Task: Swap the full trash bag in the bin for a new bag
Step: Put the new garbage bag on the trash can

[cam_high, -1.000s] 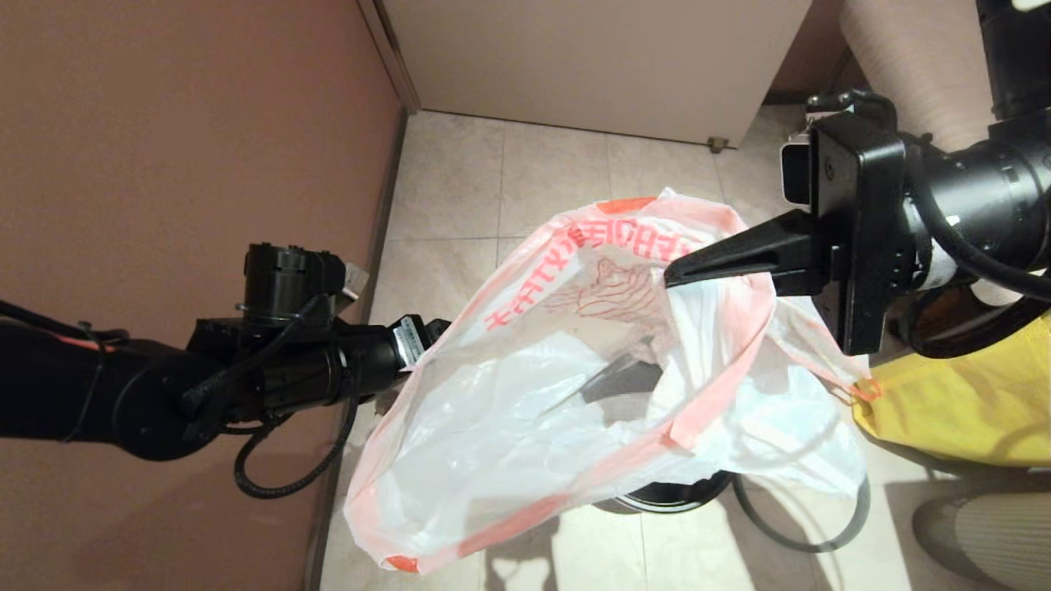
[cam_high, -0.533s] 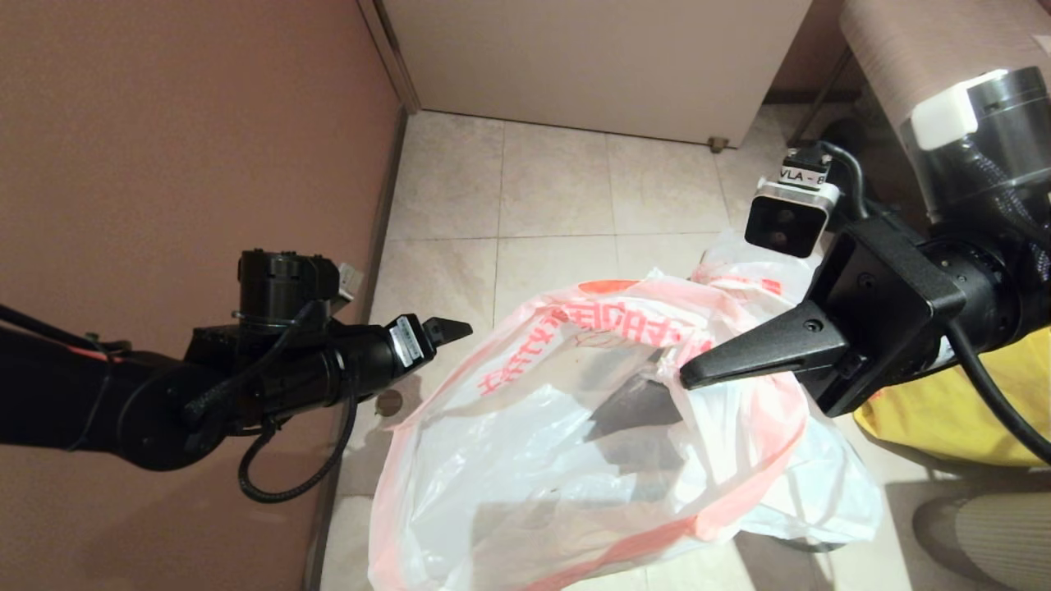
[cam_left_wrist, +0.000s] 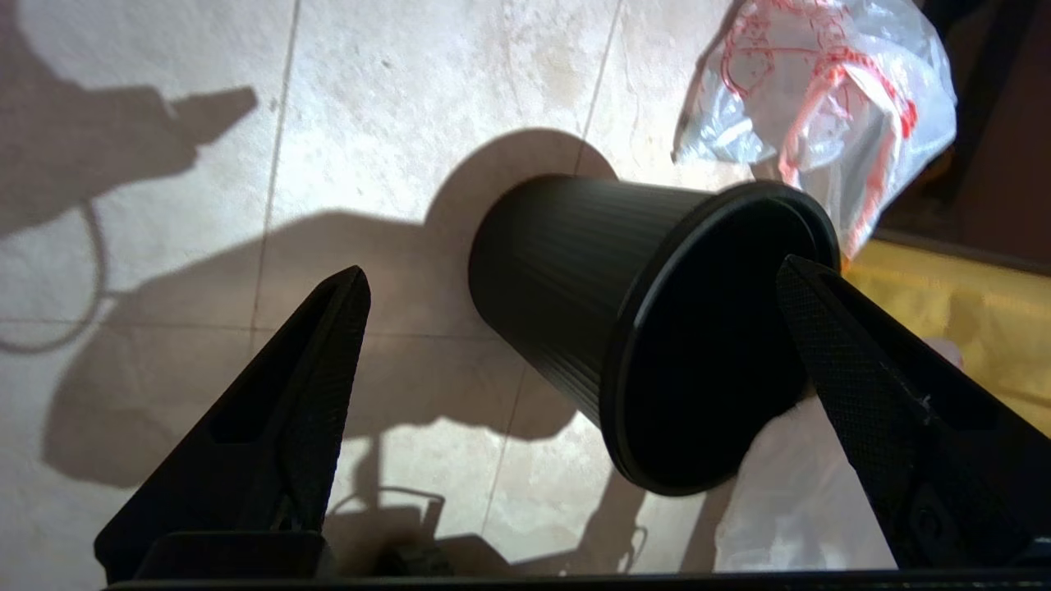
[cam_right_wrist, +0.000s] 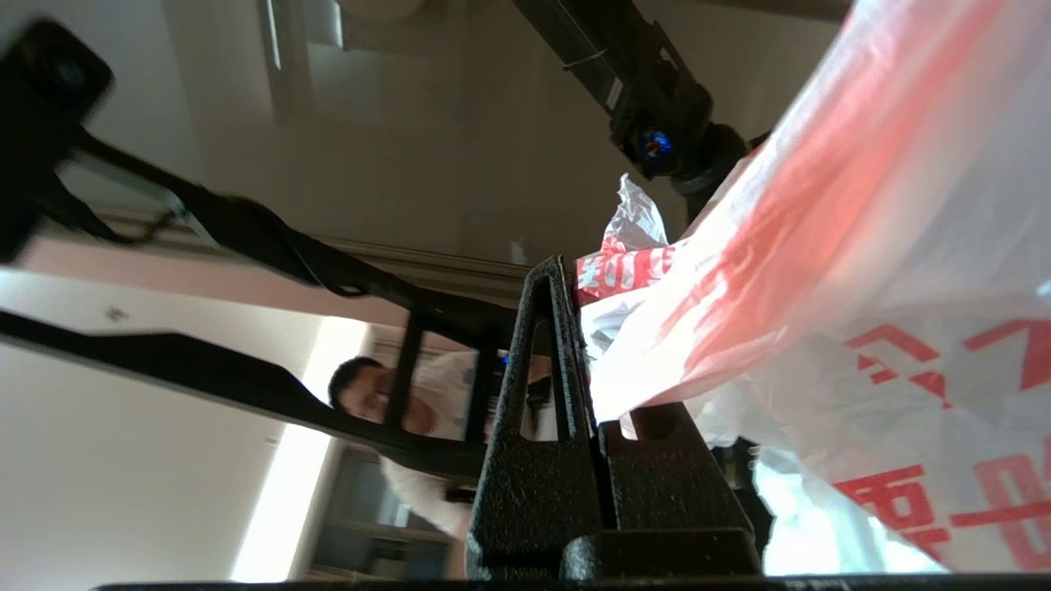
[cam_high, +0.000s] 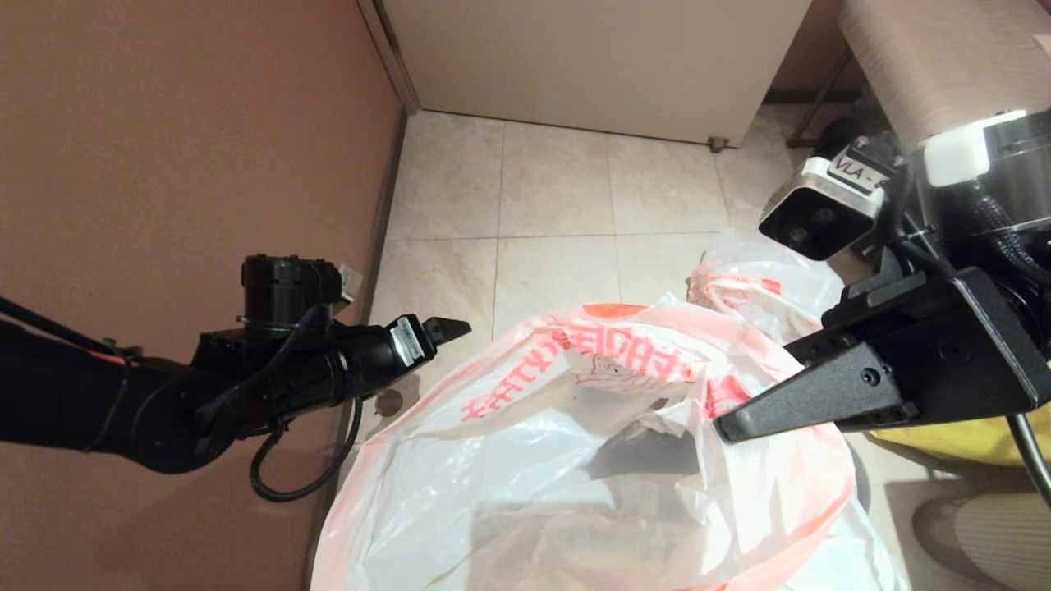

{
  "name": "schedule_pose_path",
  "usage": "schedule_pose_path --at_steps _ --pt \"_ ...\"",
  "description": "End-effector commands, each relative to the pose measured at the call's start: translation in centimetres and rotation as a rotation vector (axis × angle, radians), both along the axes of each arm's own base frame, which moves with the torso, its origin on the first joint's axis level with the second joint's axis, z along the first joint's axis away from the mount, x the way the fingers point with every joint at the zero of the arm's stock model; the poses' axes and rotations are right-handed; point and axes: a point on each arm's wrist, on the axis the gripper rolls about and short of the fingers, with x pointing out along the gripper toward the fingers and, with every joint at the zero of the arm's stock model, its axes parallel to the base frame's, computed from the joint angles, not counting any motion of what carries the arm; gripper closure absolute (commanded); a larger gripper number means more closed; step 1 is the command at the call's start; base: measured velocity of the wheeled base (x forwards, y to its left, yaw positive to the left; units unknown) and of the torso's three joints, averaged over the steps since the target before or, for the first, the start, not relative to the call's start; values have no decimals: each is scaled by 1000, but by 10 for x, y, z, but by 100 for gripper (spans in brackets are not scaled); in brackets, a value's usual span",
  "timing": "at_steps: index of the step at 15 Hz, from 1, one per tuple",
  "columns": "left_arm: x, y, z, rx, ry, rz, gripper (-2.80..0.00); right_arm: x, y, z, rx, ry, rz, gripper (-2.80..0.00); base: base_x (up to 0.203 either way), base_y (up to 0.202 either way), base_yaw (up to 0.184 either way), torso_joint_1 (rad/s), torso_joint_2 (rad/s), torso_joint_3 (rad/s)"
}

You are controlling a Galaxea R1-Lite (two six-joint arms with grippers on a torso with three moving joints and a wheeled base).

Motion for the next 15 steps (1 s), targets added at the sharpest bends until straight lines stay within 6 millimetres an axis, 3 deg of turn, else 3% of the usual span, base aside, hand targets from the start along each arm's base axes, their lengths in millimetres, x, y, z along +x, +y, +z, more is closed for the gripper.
schedule_pose_path --at_steps 1,8,12,15 --pt "3 -2 -6 2 -19 18 -280 1 -1 -9 14 -45 8 0 0 0 0 0 0 0" --pt "3 -16 -15 66 -42 78 -280 53 -14 -50 -8 -305 -140 0 0 0 0 0 0 0" --pt "-17 -14 24 35 -158 68 -280 58 -15 -43 -108 -569 -303 0 0 0 0 0 0 0" --pt "-37 -19 43 32 -201 22 -280 41 -16 -27 -116 -579 -369 0 0 0 0 0 0 0"
